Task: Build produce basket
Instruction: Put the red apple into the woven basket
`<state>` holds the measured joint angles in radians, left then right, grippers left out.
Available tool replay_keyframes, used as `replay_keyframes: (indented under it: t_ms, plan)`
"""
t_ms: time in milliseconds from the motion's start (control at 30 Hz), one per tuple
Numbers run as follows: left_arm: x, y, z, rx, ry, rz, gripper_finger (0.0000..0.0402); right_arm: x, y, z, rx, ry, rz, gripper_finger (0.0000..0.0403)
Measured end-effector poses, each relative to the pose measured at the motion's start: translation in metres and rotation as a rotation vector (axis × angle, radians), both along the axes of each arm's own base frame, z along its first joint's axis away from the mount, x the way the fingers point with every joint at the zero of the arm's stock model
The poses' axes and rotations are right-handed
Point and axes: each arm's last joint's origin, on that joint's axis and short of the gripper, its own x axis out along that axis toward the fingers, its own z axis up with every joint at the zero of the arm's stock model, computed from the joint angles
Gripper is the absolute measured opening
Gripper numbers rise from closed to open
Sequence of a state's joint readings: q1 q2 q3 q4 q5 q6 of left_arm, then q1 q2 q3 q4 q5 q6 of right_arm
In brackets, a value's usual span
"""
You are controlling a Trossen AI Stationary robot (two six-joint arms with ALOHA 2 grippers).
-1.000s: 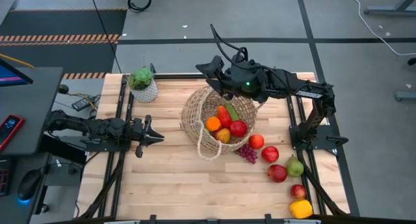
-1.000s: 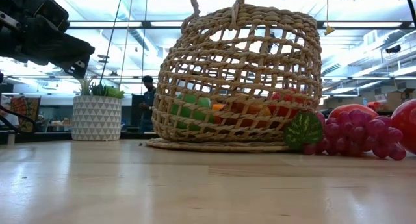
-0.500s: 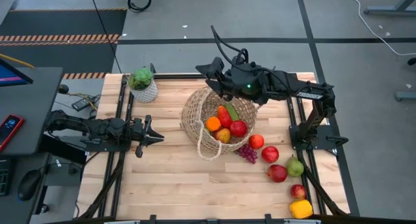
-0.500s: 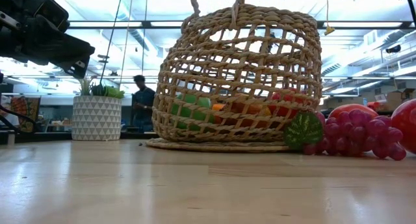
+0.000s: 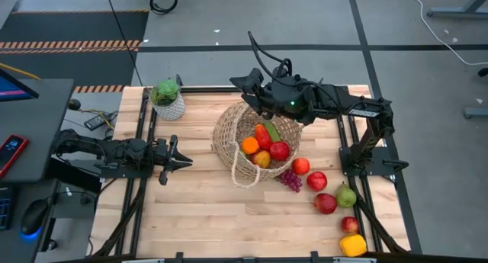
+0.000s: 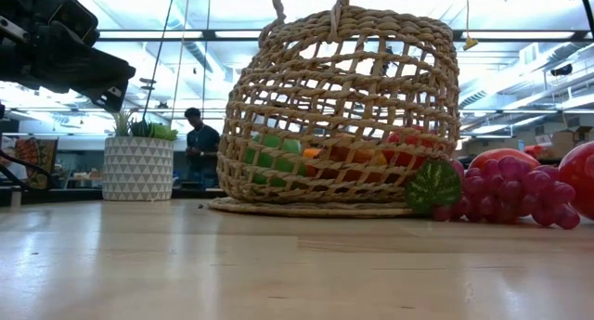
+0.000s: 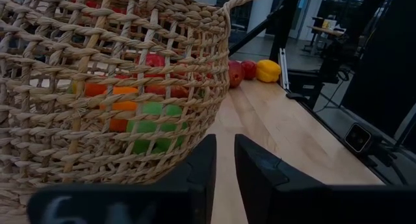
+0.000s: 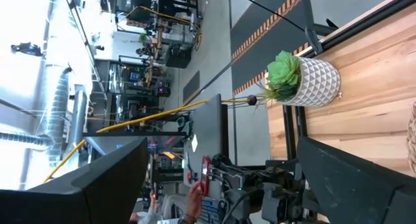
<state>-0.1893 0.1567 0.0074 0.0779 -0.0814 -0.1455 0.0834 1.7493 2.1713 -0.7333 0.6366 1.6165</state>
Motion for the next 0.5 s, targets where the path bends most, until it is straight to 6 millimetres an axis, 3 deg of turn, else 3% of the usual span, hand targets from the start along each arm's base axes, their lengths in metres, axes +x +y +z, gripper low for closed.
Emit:
replay_keyframes:
  t_ms: [500]
  plan:
    - [0.0000, 0.0000, 0.0000, 0.000, 0.000, 0.000, 0.0063, 0.0000, -0.0001, 0.0001, -0.013, 0.007, 0.001, 0.0395]
